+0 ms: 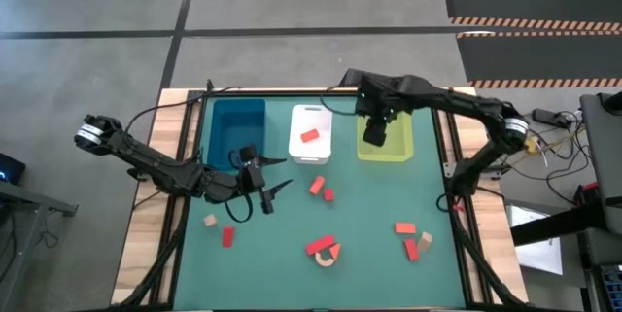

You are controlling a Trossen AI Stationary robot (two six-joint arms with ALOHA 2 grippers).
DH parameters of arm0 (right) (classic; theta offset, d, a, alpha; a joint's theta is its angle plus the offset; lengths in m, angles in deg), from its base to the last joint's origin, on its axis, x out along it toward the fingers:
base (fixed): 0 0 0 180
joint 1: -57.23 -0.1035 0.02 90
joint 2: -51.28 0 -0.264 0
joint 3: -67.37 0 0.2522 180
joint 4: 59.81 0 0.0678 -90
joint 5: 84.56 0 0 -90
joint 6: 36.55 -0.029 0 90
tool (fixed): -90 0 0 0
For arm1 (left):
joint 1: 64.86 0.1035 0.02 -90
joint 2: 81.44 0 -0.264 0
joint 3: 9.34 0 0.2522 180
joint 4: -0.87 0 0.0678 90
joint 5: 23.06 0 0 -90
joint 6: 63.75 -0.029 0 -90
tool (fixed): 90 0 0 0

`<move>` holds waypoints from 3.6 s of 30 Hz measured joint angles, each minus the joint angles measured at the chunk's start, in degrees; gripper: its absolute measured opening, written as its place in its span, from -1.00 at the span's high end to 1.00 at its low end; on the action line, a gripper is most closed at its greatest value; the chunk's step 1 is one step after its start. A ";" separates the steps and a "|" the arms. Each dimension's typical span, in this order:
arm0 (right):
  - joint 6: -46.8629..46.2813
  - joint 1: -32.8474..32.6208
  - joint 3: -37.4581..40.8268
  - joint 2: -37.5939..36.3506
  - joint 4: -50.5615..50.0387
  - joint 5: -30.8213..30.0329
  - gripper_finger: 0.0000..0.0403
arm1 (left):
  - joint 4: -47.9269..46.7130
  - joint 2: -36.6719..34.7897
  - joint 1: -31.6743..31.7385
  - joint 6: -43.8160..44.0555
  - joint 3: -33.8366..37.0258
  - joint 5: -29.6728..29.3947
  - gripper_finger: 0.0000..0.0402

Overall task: Sort & place blocks by color
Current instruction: Put the top left light brown block into the yellow bin, then put the bottom right orange block into the white bin

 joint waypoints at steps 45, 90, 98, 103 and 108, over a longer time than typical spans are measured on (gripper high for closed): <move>24.84 16.10 7.83 14.38 21.94 4.46 0.37 | -0.51 0.04 -0.03 0.01 0.00 0.03 -0.22; -1.90 -1.25 8.80 -7.90 19.54 13.93 0.24 | -0.55 0.07 -0.29 7.65 0.00 0.12 -0.22; -9.06 -13.78 8.87 -11.01 17.55 13.92 0.30 | -0.51 0.07 -0.29 7.56 0.00 0.12 -0.22; -14.92 -21.18 8.89 -11.54 16.34 13.58 0.33 | -0.51 0.07 -0.29 7.52 0.00 0.10 -0.22; -21.58 -27.94 8.89 -11.30 15.02 13.49 0.34 | -0.49 0.07 -0.29 7.48 0.00 0.10 -0.22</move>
